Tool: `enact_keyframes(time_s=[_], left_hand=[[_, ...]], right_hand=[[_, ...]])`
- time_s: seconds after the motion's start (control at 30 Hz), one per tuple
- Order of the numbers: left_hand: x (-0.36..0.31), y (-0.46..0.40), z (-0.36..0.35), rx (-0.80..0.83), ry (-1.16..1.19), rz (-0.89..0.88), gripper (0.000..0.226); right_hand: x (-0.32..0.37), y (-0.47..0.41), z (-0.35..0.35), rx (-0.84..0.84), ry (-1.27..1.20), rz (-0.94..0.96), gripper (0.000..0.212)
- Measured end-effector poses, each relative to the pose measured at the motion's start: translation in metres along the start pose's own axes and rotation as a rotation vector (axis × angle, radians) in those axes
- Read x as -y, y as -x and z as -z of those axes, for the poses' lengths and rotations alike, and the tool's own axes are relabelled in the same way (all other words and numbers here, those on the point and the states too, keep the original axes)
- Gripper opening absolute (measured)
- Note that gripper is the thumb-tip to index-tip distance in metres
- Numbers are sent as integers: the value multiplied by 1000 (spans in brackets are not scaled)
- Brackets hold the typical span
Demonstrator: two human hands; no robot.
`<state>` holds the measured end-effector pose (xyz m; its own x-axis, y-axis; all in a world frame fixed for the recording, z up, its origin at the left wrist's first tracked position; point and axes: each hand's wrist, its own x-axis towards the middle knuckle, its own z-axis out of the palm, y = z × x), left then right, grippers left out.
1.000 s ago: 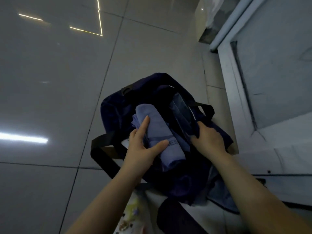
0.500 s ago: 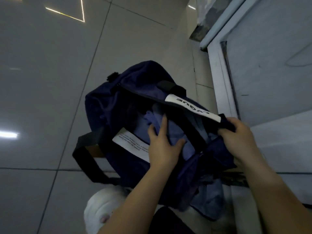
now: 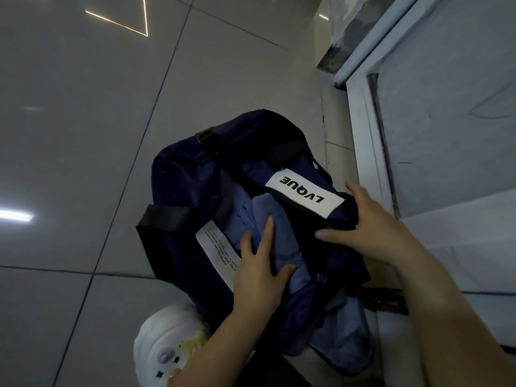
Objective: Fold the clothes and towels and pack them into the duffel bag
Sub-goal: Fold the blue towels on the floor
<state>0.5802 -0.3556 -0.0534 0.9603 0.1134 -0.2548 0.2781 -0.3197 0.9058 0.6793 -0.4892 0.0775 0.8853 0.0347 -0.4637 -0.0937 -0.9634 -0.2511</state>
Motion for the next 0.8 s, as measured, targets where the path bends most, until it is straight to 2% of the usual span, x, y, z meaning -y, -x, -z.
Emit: enact_keyframes(time_s=[0.03, 0.07, 0.13, 0.2, 0.23, 0.3, 0.4, 0.5, 0.57, 0.7, 0.8], left_hand=[[2, 0, -1, -4, -5, 0, 98], [3, -1, -2, -9, -6, -1, 97], [5, -1, -4, -18, -3, -3, 96], [7, -1, -6, -31, 8, -18, 95], [8, -1, -6, -36, 18, -21, 94], [10, 0, -7, -45, 26, -23, 94], [12, 1, -8, -64, 26, -24, 96], [13, 1, -8, -66, 36, -38, 94], [14, 0, -8, -65, 61, -42, 92], [12, -2, -8, -80, 133, -22, 92], [8, -3, -10, -87, 143, 4, 93]], right_hand=[[3, 0, 4, 25, -14, 45, 112], [5, -1, 6, 0, -31, 106, 106], [7, -10, 4, -66, -49, 256, 70], [6, -24, -2, 44, -82, 317, 29], [4, -30, -5, 140, -75, 313, 21], [-5, -41, -12, 253, 4, 276, 28], [-15, -50, -24, 207, 103, 201, 40], [-26, -55, -31, 195, 101, 172, 43], [-29, -52, -24, 73, 98, 143, 41], [-30, -40, -1, -384, 309, 176, 42], [-25, -34, -1, -442, 328, 202, 45]])
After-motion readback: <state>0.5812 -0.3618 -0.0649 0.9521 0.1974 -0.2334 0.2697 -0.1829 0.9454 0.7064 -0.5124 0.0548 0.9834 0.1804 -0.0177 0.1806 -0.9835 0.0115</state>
